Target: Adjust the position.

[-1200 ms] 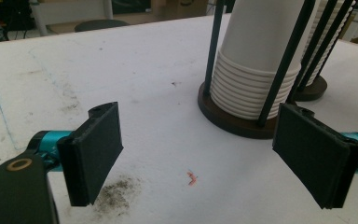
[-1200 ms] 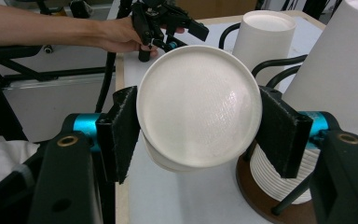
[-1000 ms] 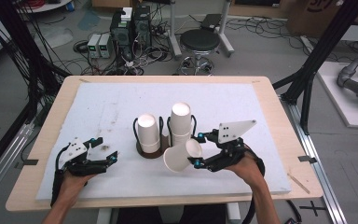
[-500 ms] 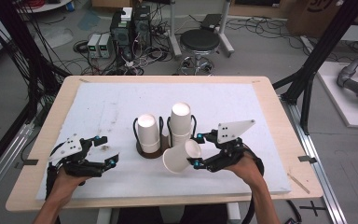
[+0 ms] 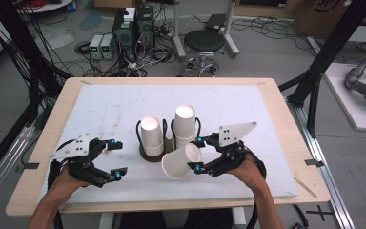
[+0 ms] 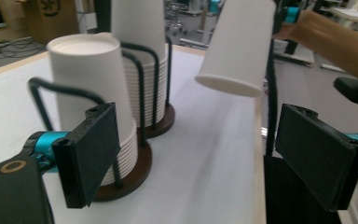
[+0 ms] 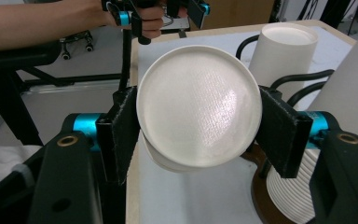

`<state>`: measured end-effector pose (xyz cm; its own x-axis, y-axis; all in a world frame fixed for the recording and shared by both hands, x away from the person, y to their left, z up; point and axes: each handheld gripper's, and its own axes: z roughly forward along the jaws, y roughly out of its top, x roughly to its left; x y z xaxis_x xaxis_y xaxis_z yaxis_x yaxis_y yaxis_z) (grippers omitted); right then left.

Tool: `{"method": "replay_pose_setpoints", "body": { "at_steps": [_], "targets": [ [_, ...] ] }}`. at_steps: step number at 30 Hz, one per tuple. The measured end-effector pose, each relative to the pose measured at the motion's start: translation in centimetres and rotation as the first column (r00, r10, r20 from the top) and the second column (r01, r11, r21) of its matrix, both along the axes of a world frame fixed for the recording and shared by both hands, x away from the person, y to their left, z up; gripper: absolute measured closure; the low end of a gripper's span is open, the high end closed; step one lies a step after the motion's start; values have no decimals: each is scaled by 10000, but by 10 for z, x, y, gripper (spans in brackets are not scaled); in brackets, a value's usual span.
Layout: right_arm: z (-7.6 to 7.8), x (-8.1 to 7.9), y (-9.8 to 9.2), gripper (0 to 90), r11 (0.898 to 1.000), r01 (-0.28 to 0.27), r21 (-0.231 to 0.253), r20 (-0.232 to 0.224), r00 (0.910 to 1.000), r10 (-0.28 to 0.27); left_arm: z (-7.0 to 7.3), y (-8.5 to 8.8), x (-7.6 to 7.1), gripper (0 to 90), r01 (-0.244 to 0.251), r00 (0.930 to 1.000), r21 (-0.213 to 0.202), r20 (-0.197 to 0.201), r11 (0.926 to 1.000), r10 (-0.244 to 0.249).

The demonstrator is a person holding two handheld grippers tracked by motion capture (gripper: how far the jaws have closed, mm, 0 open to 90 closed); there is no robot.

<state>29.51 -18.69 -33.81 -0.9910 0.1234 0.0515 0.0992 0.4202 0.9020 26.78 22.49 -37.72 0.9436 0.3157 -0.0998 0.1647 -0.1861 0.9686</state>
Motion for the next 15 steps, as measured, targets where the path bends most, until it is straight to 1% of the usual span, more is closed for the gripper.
{"method": "replay_pose_setpoints", "body": {
  "at_steps": [3,4,5,6,7,9,11,15],
  "targets": [
    [-1,0,3,358,9997,-123,222,-68,9999,124,4,-7,2,136,525,9986,-60,-86,9986,-525],
    [-1,1,4,358,9996,-152,230,-33,9999,152,4,-9,2,136,742,9970,-79,-217,9972,-743],
    [-1,0,5,358,9995,-203,249,-112,9997,206,4,-11,2,136,934,9951,-89,-320,9956,-936],
    [-1,1,6,358,9992,-278,288,-95,9996,281,5,-15,2,136,1174,9924,-52,-362,9931,-1175],
    [-1,0,8,358,9992,-295,270,-75,9995,297,4,-19,3,136,1286,9911,-19,-349,9917,-1286],
    [-2,0,11,358,9986,-427,303,-103,9990,430,3,-26,4,136,1414,9893,14,-373,9900,-1412],
    [-3,0,14,358,9985,-460,294,-149,9988,465,1,-32,6,135,1454,9889,35,-324,9894,-1452],
    [-4,0,18,358,9966,-633,526,-186,9978,643,1,-42,9,135,1548,9874,-110,-297,9879,-1551]
  ]
}}
